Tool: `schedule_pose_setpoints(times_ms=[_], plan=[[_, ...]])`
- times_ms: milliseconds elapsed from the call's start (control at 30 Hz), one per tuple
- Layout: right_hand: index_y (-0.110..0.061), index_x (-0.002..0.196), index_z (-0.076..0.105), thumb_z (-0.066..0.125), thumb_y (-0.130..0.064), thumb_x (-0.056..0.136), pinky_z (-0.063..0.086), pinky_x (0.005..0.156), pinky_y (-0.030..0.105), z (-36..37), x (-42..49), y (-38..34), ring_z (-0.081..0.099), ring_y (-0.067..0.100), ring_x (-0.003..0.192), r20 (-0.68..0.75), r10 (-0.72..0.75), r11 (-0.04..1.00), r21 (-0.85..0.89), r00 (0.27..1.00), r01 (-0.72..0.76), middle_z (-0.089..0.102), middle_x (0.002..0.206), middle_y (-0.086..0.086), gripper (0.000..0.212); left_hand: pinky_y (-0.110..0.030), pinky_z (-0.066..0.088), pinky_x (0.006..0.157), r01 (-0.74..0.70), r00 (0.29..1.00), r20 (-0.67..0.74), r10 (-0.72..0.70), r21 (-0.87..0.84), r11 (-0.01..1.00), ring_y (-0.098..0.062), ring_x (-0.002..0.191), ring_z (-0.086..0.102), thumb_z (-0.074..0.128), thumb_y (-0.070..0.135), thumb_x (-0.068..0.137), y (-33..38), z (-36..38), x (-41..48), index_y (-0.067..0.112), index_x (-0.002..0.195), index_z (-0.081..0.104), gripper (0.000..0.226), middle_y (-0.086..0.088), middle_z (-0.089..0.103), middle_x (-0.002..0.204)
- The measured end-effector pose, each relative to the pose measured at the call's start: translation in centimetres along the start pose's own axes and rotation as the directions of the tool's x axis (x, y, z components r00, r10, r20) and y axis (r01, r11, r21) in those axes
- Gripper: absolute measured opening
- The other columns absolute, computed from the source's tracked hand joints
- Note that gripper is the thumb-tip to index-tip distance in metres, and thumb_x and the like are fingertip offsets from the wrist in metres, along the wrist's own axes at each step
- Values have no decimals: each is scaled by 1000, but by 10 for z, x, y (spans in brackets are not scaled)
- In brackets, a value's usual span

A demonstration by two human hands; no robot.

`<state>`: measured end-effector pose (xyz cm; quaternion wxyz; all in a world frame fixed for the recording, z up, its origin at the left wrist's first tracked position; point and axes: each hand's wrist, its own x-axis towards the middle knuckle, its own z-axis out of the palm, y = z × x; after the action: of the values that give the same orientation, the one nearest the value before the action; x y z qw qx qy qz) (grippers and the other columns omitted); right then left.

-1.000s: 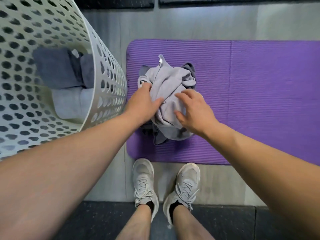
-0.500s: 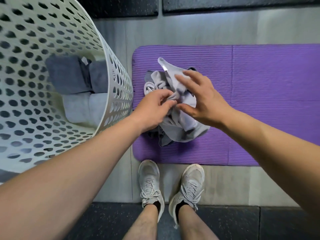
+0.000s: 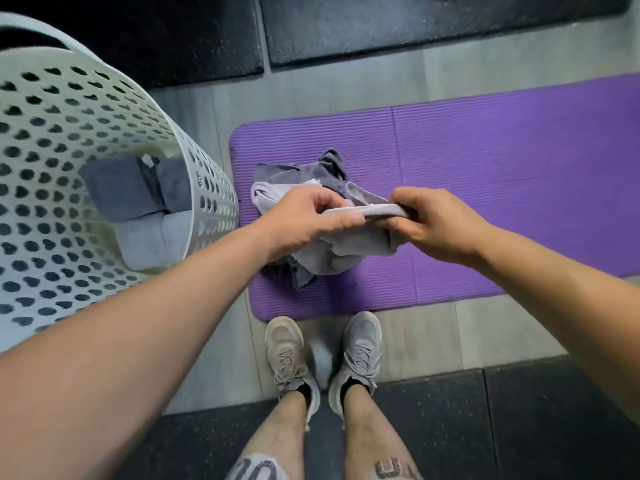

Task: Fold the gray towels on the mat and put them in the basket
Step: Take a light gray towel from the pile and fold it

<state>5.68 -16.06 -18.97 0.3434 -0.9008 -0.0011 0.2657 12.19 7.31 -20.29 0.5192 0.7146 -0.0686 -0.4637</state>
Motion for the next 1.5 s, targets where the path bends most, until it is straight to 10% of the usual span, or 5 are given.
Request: schedule_pose_setpoints(times_ms=[700,933,1333,1500], plan=[[-14,89,61,51,-36,91,46,71,38,-159,-141,274,57,24,79,-283,176,980,142,943,-141,62,76,-2,24,-22,42,59,-29,980,-196,33,21,999,-8,64,48,73,28,94,118,264,138,11,87,68,18,0,60,74],[-21,79,58,57,-18,94,37,61,24,-209,-149,352,47,4,63,-361,273,953,225,892,-201,54,67,-9,16,-27,34,57,17,999,35,-35,423,906,-10,59,43,81,49,81,147,313,207,7,83,70,44,1,53,66],[-19,79,57,56,-16,93,29,67,31,-241,-126,489,50,25,79,-423,308,943,17,852,-333,54,76,1,14,-7,34,47,-8,982,-185,27,105,994,6,46,47,66,26,99,125,363,313,15,80,64,22,19,59,54],[-13,79,58,55,-17,91,30,68,31,-269,-106,556,51,29,80,-468,245,958,-15,849,-285,57,83,11,13,-19,44,63,-19,951,-305,45,87,996,-4,62,54,69,31,97,134,405,364,15,81,69,23,8,65,69]])
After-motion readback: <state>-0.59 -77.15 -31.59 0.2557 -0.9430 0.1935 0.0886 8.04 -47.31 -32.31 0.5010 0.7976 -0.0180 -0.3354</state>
